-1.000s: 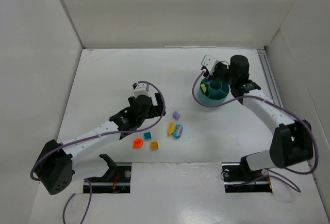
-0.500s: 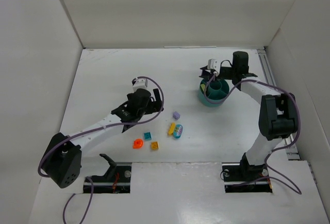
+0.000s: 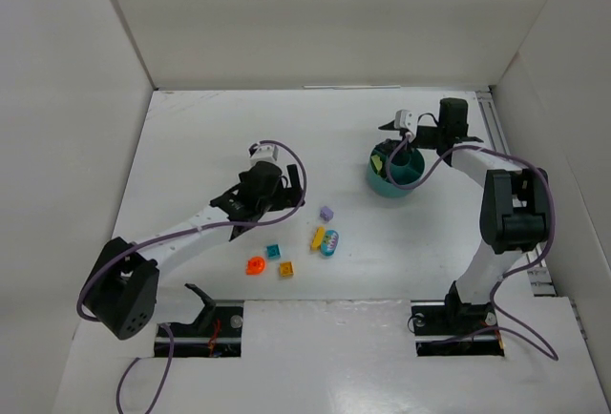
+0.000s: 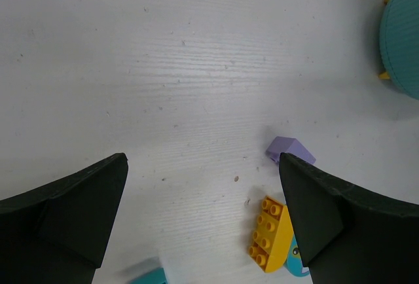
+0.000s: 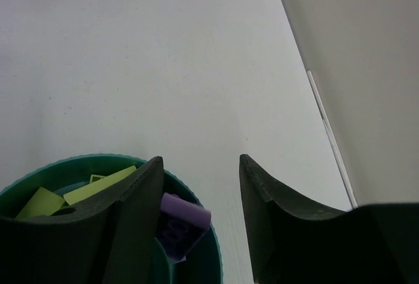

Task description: Sort the legos into containers by color

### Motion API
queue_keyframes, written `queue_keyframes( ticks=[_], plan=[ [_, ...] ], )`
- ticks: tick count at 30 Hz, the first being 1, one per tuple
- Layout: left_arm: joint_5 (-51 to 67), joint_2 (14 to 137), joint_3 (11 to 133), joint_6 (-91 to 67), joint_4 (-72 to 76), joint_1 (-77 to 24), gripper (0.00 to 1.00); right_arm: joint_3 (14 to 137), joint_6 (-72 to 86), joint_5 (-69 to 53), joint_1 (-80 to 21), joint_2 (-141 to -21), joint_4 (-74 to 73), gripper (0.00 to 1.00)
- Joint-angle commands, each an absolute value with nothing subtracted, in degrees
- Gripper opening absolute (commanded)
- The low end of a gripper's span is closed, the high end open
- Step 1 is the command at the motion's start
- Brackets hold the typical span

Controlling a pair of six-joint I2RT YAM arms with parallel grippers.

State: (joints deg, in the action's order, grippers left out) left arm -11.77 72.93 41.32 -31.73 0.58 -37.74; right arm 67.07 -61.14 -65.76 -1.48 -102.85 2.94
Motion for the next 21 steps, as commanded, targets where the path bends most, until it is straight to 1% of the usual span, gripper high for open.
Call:
queue_keyframes(
  ticks=[1,3,7,12,14,15,16,18,19,21],
  plan=[
    [-11.2,73.3,44.3,-30.2,1.8,-37.4,1.0,69.2,-62.2,-70.8,-1.4,-102.8,2.5,0.56],
    [-10.1,73.8,44.8,-29.7,1.8,-37.4,1.0,69.2,-62.2,-70.8,-1.4,-102.3,2.5,0.61],
    [-8.2,74.4,45.4,-29.1,1.8,-37.4,1.0,69.2,-62.2,-70.8,-0.9,-101.1,1.9,0.61],
    [-3.3,75.6,45.4,-26.1,3.9,-37.4,1.0,69.7,-62.2,-68.6,-0.9,-95.6,0.1,0.61],
    [-0.1,77.3,46.0,-24.6,4.7,-37.4,1.0,69.7,-59.6,-63.3,-0.9,-93.2,-0.5,0.62],
    [0.4,78.0,46.6,-24.0,5.2,-38.4,1.0,69.7,-55.7,-60.4,-0.9,-90.3,-0.5,0.65],
    [0.4,78.7,47.1,-23.5,5.2,-39.3,1.0,69.7,-53.8,-54.1,-0.9,-88.6,-0.5,0.7],
    [0.4,81.2,48.9,-21.7,5.2,-41.6,1.0,68.0,-48.0,-45.2,-0.9,-85.1,-0.5,0.81],
    [0.4,83.0,50.1,-21.7,5.8,-42.9,1.0,66.4,-42.9,-38.1,-0.9,-81.6,-0.5,0.99],
    [0.4,85.1,51.4,-20.6,6.3,-42.9,0.99,65.2,-37.2,-31.5,-0.9,-77.9,-0.5,1.0]
  ],
)
